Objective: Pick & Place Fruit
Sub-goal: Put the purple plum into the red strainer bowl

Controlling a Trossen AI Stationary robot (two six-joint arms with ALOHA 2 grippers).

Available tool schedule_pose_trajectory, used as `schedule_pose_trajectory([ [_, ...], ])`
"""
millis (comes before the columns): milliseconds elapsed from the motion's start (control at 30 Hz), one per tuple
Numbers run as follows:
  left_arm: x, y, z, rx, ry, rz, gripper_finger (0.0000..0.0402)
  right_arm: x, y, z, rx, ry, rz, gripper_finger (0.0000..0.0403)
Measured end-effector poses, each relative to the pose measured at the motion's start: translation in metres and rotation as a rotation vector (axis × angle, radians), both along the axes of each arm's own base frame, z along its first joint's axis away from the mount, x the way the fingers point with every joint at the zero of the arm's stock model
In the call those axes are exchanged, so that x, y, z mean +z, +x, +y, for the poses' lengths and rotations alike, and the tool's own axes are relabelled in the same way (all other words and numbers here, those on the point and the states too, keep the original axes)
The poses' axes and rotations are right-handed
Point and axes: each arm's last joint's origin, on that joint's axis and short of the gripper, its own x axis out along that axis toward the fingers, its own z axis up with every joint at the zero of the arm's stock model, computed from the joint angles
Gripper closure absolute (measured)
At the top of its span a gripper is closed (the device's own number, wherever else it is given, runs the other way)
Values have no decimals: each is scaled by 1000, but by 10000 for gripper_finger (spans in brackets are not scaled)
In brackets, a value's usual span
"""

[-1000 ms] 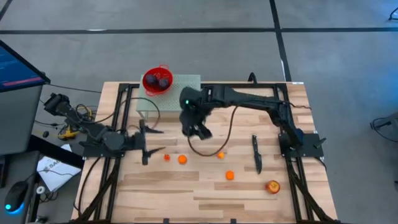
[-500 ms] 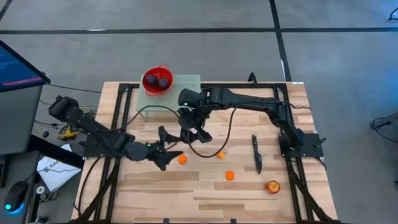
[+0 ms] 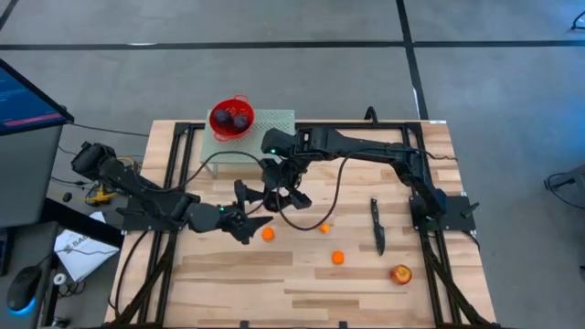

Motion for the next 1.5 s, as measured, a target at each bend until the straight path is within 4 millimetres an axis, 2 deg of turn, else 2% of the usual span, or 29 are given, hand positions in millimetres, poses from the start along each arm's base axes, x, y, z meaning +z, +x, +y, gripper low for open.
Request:
schedule_pose_trajectory([
  [100, -1, 2, 4, 18, 3, 5, 31, 0, 0, 1, 5, 2, -6, 137],
  [233, -4, 5, 10, 42, 9, 19, 31, 1, 0, 4, 25, 26, -9, 137],
  [733, -2, 6, 7, -18, -22, 2, 120, 3, 3, 3, 20, 28, -40, 137],
  [967, -2, 6, 7, -18, -22, 1, 145, 3, 3, 3, 13, 32, -39, 136],
  [1167, -3, 6, 7, -20, -32, 6, 138, 0, 0, -2, -6, 27, 4, 89],
  [1367, -2, 5, 8, 28, -95, -24, 142, -6, -9, -12, -77, -45, 120, 39],
  [1500, -4, 3, 10, 132, -124, -36, 142, -25, -11, -23, -130, -88, 203, 30],
])
